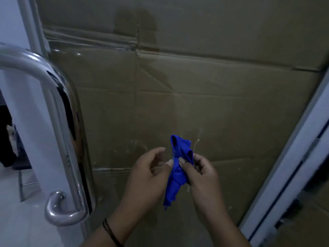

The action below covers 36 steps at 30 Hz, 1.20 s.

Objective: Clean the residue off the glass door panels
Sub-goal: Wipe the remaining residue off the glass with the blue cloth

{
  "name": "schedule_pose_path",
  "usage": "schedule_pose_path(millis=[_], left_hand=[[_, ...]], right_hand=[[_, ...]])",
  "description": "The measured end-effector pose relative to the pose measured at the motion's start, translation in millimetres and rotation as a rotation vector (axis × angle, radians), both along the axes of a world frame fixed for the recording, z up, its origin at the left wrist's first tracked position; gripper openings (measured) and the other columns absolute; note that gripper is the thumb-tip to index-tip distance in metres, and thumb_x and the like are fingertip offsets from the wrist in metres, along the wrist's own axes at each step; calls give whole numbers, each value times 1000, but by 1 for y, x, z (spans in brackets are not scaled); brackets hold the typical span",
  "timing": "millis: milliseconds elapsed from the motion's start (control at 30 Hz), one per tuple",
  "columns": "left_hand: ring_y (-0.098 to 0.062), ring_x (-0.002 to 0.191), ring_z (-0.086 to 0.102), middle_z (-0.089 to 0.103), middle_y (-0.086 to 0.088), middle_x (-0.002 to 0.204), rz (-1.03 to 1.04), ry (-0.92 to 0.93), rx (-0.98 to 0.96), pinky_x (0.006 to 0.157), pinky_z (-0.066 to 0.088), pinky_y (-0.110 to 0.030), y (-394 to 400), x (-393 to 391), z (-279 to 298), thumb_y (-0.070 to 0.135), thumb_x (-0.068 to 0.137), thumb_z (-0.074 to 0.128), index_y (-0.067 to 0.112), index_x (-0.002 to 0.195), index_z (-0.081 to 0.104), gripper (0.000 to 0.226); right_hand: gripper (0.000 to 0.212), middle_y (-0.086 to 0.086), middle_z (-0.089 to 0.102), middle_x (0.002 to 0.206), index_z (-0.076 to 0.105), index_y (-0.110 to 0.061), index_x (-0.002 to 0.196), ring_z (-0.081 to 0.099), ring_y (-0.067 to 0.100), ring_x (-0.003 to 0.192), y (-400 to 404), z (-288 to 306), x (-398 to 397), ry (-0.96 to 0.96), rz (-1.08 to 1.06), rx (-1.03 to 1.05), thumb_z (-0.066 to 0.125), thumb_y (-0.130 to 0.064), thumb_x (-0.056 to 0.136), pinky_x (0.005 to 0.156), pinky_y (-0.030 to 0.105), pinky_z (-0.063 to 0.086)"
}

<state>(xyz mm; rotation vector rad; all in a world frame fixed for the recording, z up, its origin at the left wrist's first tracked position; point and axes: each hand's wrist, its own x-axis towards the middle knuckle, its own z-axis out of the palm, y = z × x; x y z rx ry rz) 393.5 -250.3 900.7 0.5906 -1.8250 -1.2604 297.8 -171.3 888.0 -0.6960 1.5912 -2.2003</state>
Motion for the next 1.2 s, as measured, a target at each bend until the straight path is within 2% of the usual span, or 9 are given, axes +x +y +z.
schedule_pose_path(millis=[167, 300, 467, 567, 633, 767, 933, 1100, 1200], left_hand=[[-12, 91, 70, 74, 4, 93, -259, 116, 265, 81, 55, -27, 19, -7, 2, 10, 87, 64, 27, 93, 73, 20], [-18, 86, 71, 75, -6, 94, -366, 190, 471, 73, 58, -28, 32, -17, 1, 7, 92, 53, 31, 87, 78, 35], [-21, 93, 71, 73, -13, 100, -411, 253, 635, 73, 57, -28, 44, -33, -4, 9, 89, 51, 14, 94, 76, 26], [-19, 82, 72, 73, -17, 96, -407, 311, 699, 61, 56, -25, 56, -48, -5, 6, 91, 45, 4, 94, 74, 28], [-20, 82, 72, 73, -17, 95, -428, 360, 751, 62, 57, -28, 64, -56, -5, 19, 84, 52, 5, 89, 75, 27], [-22, 88, 71, 74, -12, 98, -368, 265, 590, 67, 57, -27, 79, -71, -5, 32, 70, 68, 8, 108, 66, 45], [-28, 87, 71, 74, -15, 95, -279, 210, 538, 67, 58, -29, 84, -79, -5, 11, 88, 59, 8, 105, 68, 19], [-25, 80, 71, 74, -15, 91, -218, 187, 540, 65, 56, -31, 85, -80, -2, 10, 89, 58, 11, 93, 71, 14], [-24, 77, 68, 73, -16, 94, -254, 145, 555, 61, 53, -28, 84, -77, 2, 15, 87, 59, 14, 90, 73, 14]], right_hand=[[16, 5, 72, 86, 70, -15, 93, 66, 14, 77, 27, -7, 9, 205, -73, 95, 67, -4, 82, 68, 24, 53], [31, 1, 59, 90, 69, -23, 107, 61, 13, 76, 47, -8, 11, 442, -94, 214, 68, -7, 82, 66, 18, 50], [27, 0, 62, 100, 64, -33, 103, 62, 9, 87, 70, -1, -8, 399, -29, 198, 64, -12, 85, 78, 18, 49], [26, 1, 63, 100, 68, -31, 99, 62, 5, 90, 82, 4, -24, 327, 12, 160, 56, -9, 89, 78, 18, 47], [27, -1, 65, 99, 69, -30, 96, 62, 2, 90, 89, 5, -36, 311, 12, 161, 54, -8, 91, 78, 18, 47], [24, -2, 64, 97, 69, -29, 99, 64, 9, 84, 97, -2, -55, 394, -15, 235, 66, -10, 84, 76, 28, 54], [17, 10, 70, 92, 72, -22, 90, 65, 31, 88, 99, -4, -75, 227, 14, 172, 71, -10, 79, 79, 48, 54], [15, -4, 74, 84, 72, -24, 85, 69, 11, 79, 106, 3, -89, 204, 57, 217, 60, -16, 89, 65, 25, 56], [16, -6, 74, 84, 69, -25, 87, 70, 13, 76, 110, 11, -97, 115, 160, 281, 55, -29, 92, 67, 35, 58]])
